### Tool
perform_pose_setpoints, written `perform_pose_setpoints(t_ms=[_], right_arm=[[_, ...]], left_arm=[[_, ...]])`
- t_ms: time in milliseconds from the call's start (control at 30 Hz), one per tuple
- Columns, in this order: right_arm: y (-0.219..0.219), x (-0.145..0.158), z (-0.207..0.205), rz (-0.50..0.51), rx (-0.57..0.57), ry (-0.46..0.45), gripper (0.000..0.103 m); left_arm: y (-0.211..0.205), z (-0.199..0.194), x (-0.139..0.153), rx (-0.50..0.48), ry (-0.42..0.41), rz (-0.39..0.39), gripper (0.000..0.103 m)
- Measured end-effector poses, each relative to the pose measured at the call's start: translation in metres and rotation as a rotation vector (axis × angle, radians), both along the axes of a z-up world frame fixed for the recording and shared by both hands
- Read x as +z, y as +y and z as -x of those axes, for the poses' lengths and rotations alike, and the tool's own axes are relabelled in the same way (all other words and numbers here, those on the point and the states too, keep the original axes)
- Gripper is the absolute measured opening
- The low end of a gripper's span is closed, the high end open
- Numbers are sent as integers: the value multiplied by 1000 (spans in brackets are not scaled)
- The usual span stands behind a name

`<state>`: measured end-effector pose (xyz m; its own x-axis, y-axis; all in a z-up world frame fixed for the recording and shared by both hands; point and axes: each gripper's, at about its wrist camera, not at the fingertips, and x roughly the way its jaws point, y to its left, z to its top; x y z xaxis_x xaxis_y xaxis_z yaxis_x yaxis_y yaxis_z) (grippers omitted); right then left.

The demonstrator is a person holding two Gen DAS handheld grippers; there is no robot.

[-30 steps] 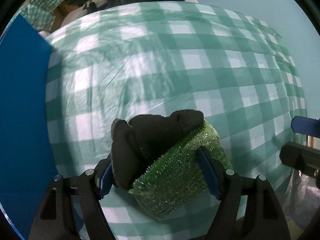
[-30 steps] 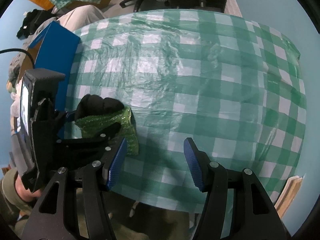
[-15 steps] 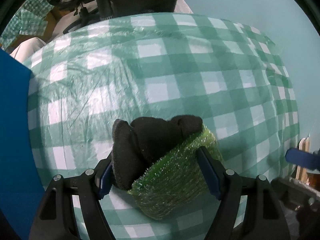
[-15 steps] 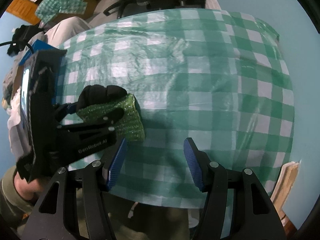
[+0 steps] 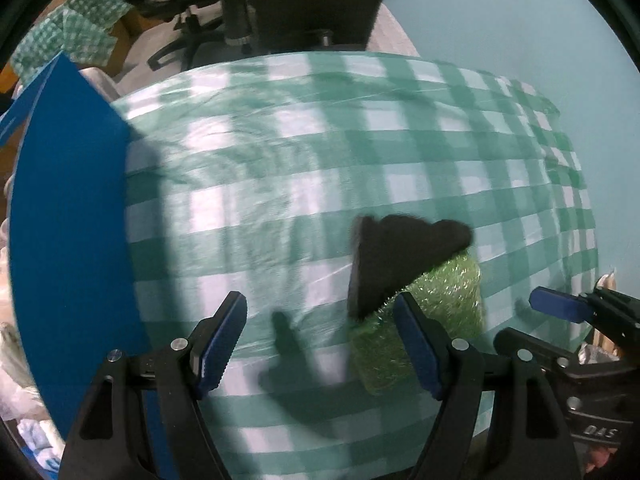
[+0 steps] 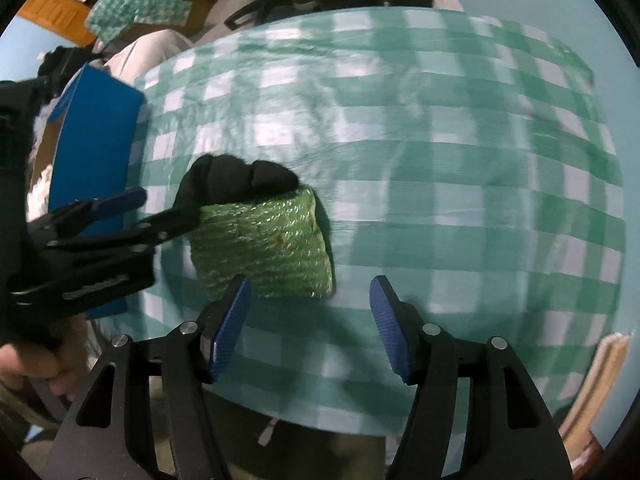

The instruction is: Organize soft objects

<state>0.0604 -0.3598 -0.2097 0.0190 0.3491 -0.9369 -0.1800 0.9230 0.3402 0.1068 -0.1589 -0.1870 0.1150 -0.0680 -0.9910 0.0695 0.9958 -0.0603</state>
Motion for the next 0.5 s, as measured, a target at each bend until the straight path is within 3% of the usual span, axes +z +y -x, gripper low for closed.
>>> perform_pose_setpoints(t_ms=[500], right_arm=[[50,-31,2,-1,41,34,63]], left_arm=[[11,19,-24,-55,75,-13,77]])
